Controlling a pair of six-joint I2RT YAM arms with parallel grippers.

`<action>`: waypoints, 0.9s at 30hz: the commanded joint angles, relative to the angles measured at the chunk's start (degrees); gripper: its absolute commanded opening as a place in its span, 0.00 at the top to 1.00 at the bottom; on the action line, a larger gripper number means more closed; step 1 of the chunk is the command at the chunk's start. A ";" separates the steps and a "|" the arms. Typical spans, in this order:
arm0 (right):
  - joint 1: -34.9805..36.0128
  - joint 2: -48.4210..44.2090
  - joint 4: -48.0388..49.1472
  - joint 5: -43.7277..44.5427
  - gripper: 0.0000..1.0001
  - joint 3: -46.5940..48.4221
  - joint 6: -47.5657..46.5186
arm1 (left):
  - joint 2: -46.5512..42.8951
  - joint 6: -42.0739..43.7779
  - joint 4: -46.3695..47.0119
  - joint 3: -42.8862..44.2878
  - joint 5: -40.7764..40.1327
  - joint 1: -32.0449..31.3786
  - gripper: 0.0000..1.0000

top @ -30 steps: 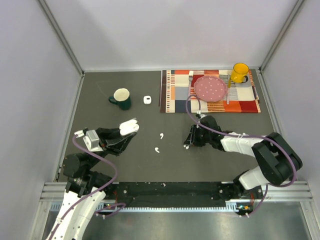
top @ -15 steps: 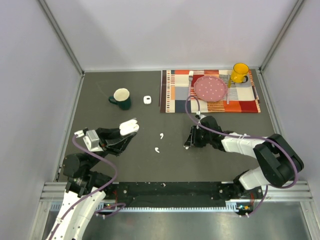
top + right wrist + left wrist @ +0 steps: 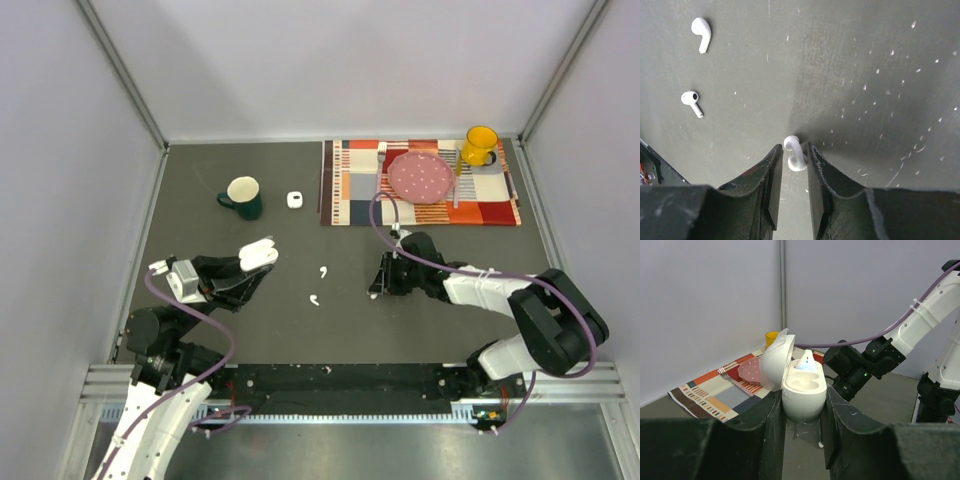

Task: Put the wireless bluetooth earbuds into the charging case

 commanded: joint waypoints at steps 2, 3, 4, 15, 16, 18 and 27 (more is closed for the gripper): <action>-1.07 -2.92 -0.01 -0.47 0.73 -0.16 -1.30 | -0.79 0.14 1.46 -0.27 -0.77 -0.16 1.00; -1.33 -3.01 -0.10 -0.56 0.72 -0.16 -1.21 | -0.79 0.14 1.47 -0.27 -0.77 -0.16 1.00; -1.51 -2.92 -0.10 -0.82 0.72 -0.16 -1.30 | -0.70 0.14 1.47 -0.27 -0.86 -0.16 1.00; -1.86 -2.04 -0.10 -2.84 0.79 -0.16 -1.74 | -0.52 -0.22 1.82 -0.62 -0.68 -0.16 1.00; -1.86 -2.04 -0.10 -3.02 0.79 -0.16 -1.83 | -0.70 -0.22 1.82 -0.71 -0.60 -0.16 1.00; -1.77 -2.04 -0.19 -3.10 0.80 -0.07 -1.91 | -0.79 -0.30 1.82 -0.80 -0.77 -0.16 1.00; -1.95 -0.55 -1.68 -3.10 0.80 0.81 -3.06 | -0.79 -0.30 1.90 -0.80 -0.69 -0.16 1.00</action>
